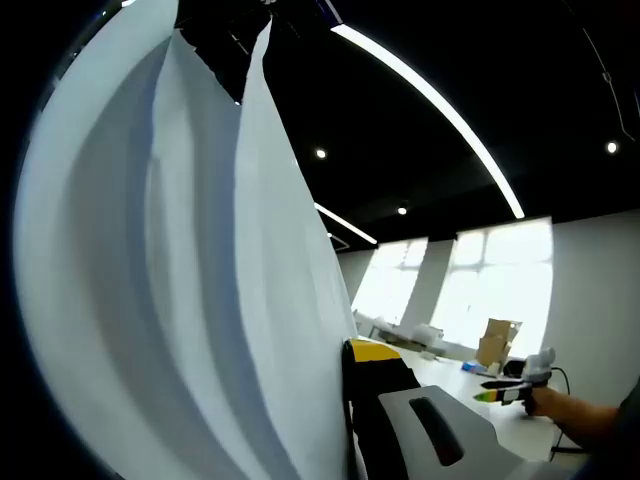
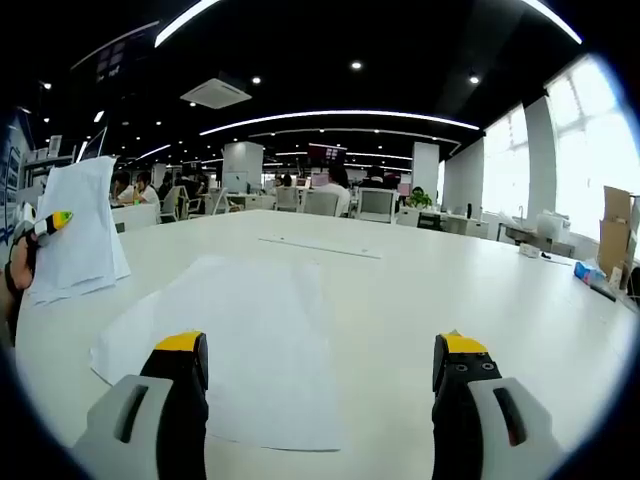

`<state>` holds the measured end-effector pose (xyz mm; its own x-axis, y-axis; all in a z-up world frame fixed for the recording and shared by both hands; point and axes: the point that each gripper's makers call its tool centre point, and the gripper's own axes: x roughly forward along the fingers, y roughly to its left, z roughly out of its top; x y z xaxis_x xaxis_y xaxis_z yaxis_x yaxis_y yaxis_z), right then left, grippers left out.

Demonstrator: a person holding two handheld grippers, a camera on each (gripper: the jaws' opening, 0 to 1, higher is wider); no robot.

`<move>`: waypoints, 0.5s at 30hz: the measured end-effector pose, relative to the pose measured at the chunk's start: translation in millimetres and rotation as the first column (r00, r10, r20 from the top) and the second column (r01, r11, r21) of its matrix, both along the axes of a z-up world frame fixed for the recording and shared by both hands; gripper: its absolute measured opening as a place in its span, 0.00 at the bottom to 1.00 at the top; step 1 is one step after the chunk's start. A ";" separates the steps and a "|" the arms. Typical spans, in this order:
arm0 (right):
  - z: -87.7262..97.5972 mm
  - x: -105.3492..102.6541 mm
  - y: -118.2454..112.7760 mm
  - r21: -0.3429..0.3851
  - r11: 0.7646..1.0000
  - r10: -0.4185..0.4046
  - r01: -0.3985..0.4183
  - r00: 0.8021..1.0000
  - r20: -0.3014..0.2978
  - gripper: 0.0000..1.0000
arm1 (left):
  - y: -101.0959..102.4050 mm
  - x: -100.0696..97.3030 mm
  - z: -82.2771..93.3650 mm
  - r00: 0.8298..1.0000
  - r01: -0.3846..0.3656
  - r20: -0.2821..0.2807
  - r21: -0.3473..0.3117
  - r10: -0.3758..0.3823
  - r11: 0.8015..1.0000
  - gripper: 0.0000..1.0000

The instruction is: Organize the stack of printing papers by aligning and flattening the scattered papers on the table

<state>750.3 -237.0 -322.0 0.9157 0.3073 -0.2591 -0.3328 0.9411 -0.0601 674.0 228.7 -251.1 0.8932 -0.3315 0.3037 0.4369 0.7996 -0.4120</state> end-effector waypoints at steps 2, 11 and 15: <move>-0.8 -0.5 0.3 -0.001 1.000 0.000 0.000 1.000 -0.002 0.88 | 0.0 -0.1 0.0 1.000 0.000 0.000 0.000 0.000 1.000 0.07; -12.1 -10.2 11.7 -0.010 1.000 -0.021 0.021 0.999 -0.040 0.88 | -1.0 -1.1 0.2 1.000 -0.002 0.001 0.002 0.002 1.000 0.07; -15.4 -15.2 13.7 -0.012 0.999 -0.042 0.041 0.997 -0.060 0.87 | -0.6 -0.9 0.2 1.000 -0.001 0.001 0.001 0.001 1.000 0.07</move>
<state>735.1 -223.2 -337.3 0.9104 0.2663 -0.3166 -0.2967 0.9536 -0.0511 673.1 228.1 -251.0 0.8932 -0.3307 0.3046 0.4365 0.8004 -0.4108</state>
